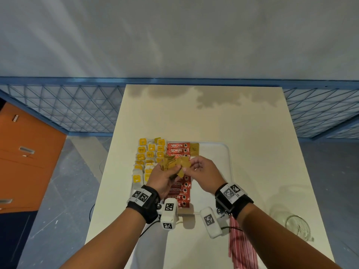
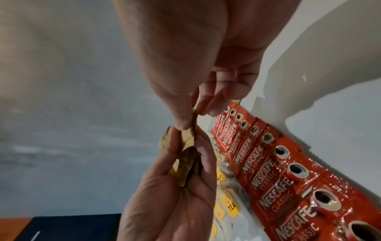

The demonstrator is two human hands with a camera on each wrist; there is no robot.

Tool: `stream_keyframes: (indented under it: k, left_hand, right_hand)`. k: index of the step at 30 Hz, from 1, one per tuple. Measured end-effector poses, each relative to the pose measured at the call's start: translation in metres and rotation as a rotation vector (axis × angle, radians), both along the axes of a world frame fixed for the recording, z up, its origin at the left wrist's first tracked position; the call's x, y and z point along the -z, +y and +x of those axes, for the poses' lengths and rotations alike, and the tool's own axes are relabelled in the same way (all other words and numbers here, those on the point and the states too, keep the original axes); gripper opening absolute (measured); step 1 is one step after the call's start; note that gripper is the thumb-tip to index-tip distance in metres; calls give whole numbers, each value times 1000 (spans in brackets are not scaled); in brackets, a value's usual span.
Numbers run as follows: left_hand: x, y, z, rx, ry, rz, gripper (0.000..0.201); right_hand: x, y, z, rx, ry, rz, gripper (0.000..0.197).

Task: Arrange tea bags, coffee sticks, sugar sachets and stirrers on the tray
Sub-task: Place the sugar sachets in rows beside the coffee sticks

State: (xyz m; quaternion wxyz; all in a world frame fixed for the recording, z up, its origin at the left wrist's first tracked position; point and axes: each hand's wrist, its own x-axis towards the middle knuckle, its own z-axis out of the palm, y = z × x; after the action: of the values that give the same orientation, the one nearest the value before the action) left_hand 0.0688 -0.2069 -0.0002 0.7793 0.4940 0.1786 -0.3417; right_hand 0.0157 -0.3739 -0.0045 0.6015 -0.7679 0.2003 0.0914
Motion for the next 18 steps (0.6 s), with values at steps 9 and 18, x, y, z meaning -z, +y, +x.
stream_keyframes:
  k: [9, 18]
  left_hand:
    - [-9, -4, -6, 18, 25, -36, 27]
    - [-13, -8, -8, 3, 50, -50, 26]
  right_hand:
    - [-10, -13, -5, 83, -58, 68, 11]
    - [-9, -24, -2, 72, -12, 49, 11]
